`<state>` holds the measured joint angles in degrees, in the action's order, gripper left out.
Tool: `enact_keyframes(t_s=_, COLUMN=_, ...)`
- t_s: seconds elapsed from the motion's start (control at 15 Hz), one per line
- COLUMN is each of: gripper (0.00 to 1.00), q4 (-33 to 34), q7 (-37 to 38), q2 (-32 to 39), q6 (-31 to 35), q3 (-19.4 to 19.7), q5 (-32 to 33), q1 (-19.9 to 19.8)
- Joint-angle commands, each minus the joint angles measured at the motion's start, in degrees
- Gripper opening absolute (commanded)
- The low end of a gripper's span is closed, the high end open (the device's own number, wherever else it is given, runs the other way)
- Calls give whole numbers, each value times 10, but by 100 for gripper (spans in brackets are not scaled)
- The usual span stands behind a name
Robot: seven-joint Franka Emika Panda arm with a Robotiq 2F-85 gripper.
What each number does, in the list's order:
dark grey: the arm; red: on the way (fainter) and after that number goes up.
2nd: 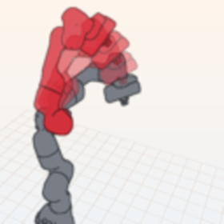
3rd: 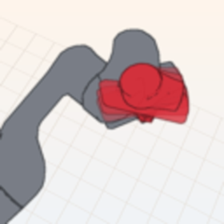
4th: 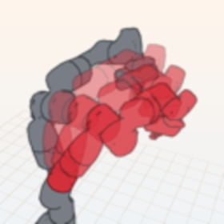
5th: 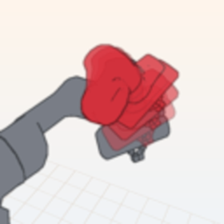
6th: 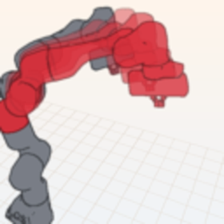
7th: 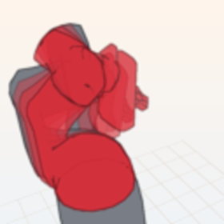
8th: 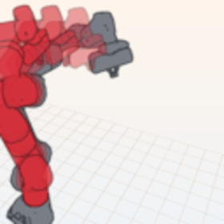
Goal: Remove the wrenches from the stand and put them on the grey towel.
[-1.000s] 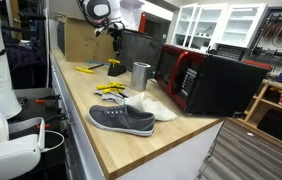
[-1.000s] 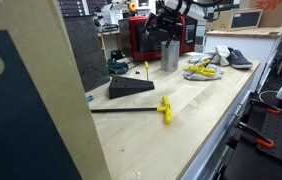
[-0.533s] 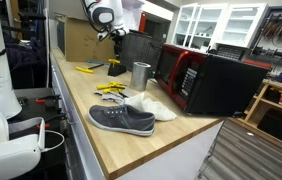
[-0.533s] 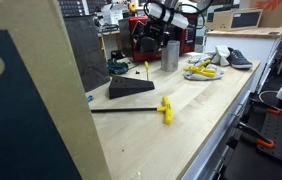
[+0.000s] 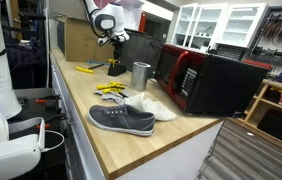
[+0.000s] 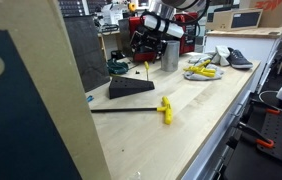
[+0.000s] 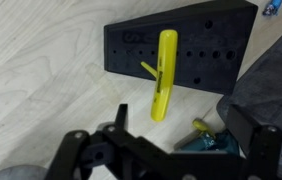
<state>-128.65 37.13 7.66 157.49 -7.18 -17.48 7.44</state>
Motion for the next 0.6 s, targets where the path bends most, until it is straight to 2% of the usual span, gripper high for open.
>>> enact_keyframes(t_s=0.0, gripper=100, q4=13, q7=32, q2=17, q6=-4, q3=4, q5=3, q1=14)
enact_keyframes(t_s=0.33, gripper=100, q4=28, q7=75, q2=34, q6=-7, q3=6, q5=18, q1=34)
enact_keyframes(t_s=0.53, gripper=100, q4=41, q7=137, q2=44, q6=-12, q3=22, q5=71, q1=50)
